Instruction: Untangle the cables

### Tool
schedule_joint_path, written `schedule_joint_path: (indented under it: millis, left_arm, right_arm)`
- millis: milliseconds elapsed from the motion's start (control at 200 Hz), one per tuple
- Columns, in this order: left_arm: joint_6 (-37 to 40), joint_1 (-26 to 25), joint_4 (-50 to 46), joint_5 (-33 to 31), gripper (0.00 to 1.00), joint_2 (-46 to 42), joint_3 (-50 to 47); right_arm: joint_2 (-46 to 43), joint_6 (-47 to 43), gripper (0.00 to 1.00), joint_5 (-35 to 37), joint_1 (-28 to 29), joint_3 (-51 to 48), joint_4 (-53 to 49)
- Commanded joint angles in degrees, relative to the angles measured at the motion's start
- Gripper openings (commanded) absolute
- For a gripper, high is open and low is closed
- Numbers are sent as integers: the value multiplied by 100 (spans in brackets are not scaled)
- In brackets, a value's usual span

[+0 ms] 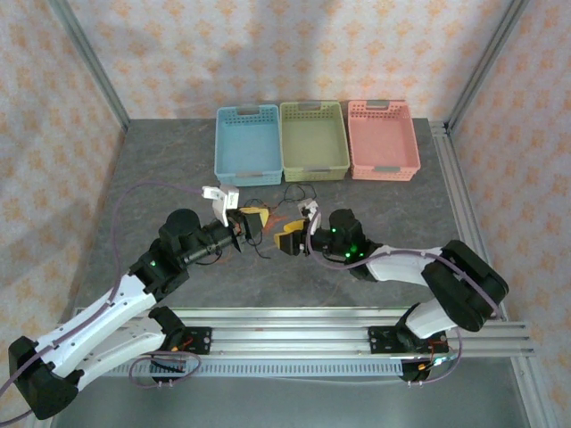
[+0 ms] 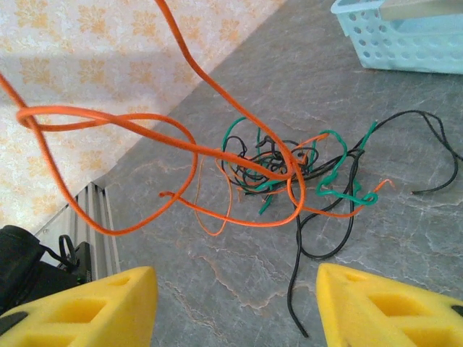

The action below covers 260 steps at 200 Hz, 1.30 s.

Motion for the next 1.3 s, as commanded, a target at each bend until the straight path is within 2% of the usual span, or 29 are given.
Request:
schedule_joint_path:
  millis: [0, 360, 576, 931, 1096, 1176, 1231, 1276, 1296]
  left_arm:
    - [-62, -106, 84, 61, 0, 18, 192]
    - [-229, -238, 358, -109, 0, 111, -8]
    - [-269, -280, 343, -170, 0, 115, -2]
    - [-278, -289, 398, -248, 0, 163, -93]
    - [-303, -302, 470, -262, 0, 203, -140]
    - [-288, -302, 439, -325, 0, 190, -137]
    - [-269, -302, 355, -433, 0, 162, -116]
    - [-227, -302, 177, -658, 0, 120, -67]
    - [-210, -297, 45, -828, 0, 95, -33]
  right_arm:
    - [136, 143, 60, -98, 62, 173, 398]
    - [892, 1267, 57, 366, 54, 168, 1614]
    - [1242, 1665, 54, 489, 61, 229, 1985]
    - [1515, 1870, 42, 356, 63, 356, 2116]
    - [1569, 1864, 32, 337, 63, 426, 1969]
    - [1579, 1841, 22, 305, 63, 453, 1918]
    - [1563, 1809, 10, 289, 63, 471, 1832]
    - [1539, 1746, 0, 276, 63, 480, 1744]
    - [1523, 1705, 0, 275, 63, 480, 1691]
